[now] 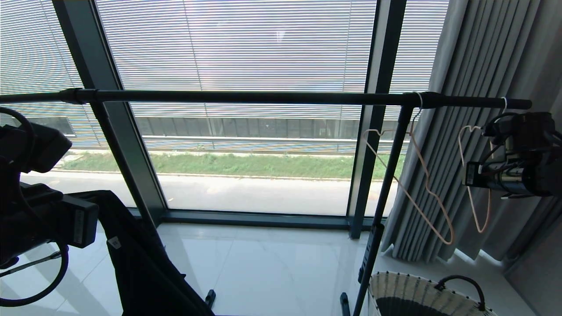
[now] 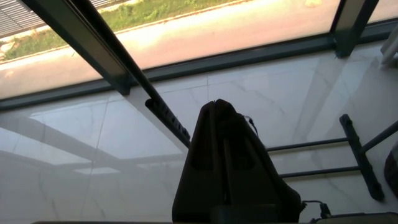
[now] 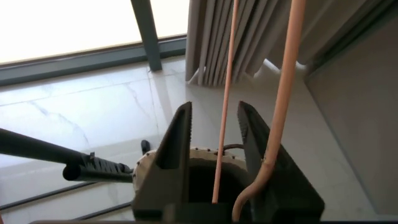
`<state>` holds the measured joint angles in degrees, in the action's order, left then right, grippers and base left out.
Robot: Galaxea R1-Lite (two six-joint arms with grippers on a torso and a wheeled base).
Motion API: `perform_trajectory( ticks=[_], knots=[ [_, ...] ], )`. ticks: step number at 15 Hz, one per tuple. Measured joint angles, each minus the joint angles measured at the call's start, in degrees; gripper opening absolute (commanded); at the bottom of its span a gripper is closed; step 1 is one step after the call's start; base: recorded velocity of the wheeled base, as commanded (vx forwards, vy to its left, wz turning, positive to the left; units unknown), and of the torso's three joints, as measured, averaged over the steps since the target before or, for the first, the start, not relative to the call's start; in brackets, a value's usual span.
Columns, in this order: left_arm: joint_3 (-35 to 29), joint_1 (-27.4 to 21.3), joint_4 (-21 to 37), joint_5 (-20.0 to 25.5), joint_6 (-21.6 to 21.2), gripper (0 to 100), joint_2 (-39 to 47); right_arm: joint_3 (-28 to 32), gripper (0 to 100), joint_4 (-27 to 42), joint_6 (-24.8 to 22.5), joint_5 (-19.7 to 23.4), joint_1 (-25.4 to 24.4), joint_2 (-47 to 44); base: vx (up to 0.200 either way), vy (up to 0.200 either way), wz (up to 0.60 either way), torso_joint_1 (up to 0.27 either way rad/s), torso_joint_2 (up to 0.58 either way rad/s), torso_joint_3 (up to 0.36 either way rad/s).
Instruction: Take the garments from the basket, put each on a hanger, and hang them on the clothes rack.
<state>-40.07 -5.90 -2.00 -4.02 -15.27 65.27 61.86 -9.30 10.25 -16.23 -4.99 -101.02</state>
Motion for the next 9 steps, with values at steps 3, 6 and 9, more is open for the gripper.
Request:
perform_trajectory(
  ticks=[3, 6, 9],
  knots=[
    [-0.1, 0.0, 0.0, 0.0, 0.0, 0, 0.0, -0.1, 0, 0.0, 0.0, 0.0, 0.0, 0.0, 0.000, 0.000, 0.00, 0.000, 0.00, 0.000],
    [-0.1, 0.0, -0.1, 0.0, 0.0, 0, 0.0, -0.1, 0, -0.1, 0.0, 0.1, 0.0, 0.2, 0.000, 0.000, 0.00, 0.000, 0.00, 0.000],
    [-0.1, 0.0, -0.1, 0.0, 0.1, 0, -0.1, -0.2, 0, -0.3, 0.0, 0.4, -0.1, 1.7, 0.000, 0.000, 0.00, 0.000, 0.00, 0.000]
  ],
)
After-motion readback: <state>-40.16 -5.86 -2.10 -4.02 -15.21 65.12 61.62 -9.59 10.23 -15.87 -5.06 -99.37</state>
